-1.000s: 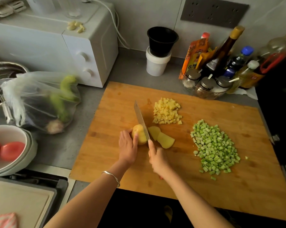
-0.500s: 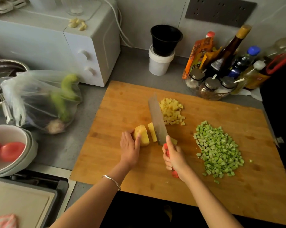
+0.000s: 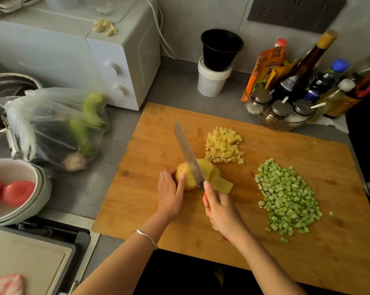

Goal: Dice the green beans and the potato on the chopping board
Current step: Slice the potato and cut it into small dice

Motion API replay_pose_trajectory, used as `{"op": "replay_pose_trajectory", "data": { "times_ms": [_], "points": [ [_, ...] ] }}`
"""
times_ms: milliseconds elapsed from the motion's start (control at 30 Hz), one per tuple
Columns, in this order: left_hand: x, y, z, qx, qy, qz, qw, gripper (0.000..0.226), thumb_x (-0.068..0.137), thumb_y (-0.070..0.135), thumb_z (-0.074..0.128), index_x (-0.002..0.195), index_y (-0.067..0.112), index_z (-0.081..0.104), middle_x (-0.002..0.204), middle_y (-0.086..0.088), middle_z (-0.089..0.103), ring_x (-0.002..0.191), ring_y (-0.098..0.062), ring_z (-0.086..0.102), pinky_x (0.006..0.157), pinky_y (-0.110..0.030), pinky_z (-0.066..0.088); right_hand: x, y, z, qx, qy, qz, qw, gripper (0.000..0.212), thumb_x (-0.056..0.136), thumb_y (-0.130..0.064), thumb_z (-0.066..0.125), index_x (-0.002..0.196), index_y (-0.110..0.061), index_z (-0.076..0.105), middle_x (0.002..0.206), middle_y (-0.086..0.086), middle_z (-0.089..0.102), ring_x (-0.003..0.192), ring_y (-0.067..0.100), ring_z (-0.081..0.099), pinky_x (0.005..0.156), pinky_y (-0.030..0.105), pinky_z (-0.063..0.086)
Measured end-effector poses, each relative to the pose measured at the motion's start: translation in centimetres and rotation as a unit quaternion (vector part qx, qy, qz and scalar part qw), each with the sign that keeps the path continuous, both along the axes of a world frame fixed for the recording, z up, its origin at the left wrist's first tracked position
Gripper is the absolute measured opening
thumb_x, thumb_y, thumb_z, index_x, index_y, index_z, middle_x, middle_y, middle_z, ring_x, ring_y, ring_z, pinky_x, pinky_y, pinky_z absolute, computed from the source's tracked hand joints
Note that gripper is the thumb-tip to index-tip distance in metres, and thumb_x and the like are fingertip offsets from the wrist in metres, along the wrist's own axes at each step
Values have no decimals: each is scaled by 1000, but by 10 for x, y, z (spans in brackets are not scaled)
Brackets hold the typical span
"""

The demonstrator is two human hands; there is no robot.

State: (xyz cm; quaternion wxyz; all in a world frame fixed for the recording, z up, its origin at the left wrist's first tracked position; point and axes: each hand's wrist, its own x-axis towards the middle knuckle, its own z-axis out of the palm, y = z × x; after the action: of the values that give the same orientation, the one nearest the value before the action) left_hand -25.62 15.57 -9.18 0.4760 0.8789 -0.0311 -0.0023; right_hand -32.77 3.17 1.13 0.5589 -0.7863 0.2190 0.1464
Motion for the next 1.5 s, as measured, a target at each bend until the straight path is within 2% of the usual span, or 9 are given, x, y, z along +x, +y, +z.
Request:
{"op": "replay_pose_trajectory", "data": {
  "times_ms": [167,400,567,867,967,1100,1233,1333,1500],
  "points": [
    [0,-1,-2,-1,-5,1,1000,53,90,58,27,110,12,46,99,1,42,97,-13,42,91,-30,35,2,3,-1,-1,25,-12,1000,57,87,-68,30,65,-16,37,45,-7,28,38,7,26,45,27,21],
    [0,0,-3,20,-4,-11,1000,55,90,59,22,112,13,44,101,1,40,99,-13,40,93,-27,31,14,4,-6,34,90,-15,995,58,95,-65,26,63,-17,33,41,-7,25,32,9,23,39,19,20],
    [1,0,-4,29,-5,-14,999,58,90,58,20,115,11,44,102,2,39,100,-12,38,90,-22,25,18,6,-8,19,107,-15,994,58,95,-65,26,64,-16,34,41,-7,29,32,8,26,38,19,23],
    [2,-3,-6,28,-18,-5,999,56,90,55,24,112,8,46,101,0,40,97,-11,37,88,-20,25,40,6,1,-5,162,2,987,60,96,-66,23,68,-14,37,49,-1,34,40,13,31,34,18,28],
    [0,-2,-7,31,-24,-5,999,56,90,55,23,113,9,45,101,1,39,97,-10,36,88,-18,23,33,14,-8,-41,131,-3,991,63,93,-68,22,65,-15,38,49,-1,36,40,15,34,37,21,28],
    [0,-4,-5,29,-20,-7,999,58,90,56,21,115,10,44,102,2,38,97,-10,36,89,-19,23,14,20,-30,-76,68,-10,995,64,77,-75,17,58,-17,38,49,-3,37,43,15,35,47,26,27],
    [0,-4,-3,32,-17,-1,999,60,89,57,22,114,8,46,101,1,39,98,-12,38,90,-22,26,37,6,-11,-47,132,24,990,60,95,-66,22,66,-16,38,50,-1,37,40,14,34,38,21,29],
    [-1,-4,-2,32,-10,-3,999,59,88,58,21,112,10,44,102,1,39,98,-12,38,91,-23,27,46,4,-8,-48,156,31,986,58,95,-66,20,69,-17,36,55,1,37,42,15,35,35,19,30],
    [-1,-4,0,27,-10,-8,1000,60,88,59,18,114,11,43,104,1,39,100,-11,37,91,-20,23,17,19,-45,-96,64,-1,993,66,75,-78,15,59,-18,40,53,-2,41,49,17,39,59,32,37]
  ]
}}
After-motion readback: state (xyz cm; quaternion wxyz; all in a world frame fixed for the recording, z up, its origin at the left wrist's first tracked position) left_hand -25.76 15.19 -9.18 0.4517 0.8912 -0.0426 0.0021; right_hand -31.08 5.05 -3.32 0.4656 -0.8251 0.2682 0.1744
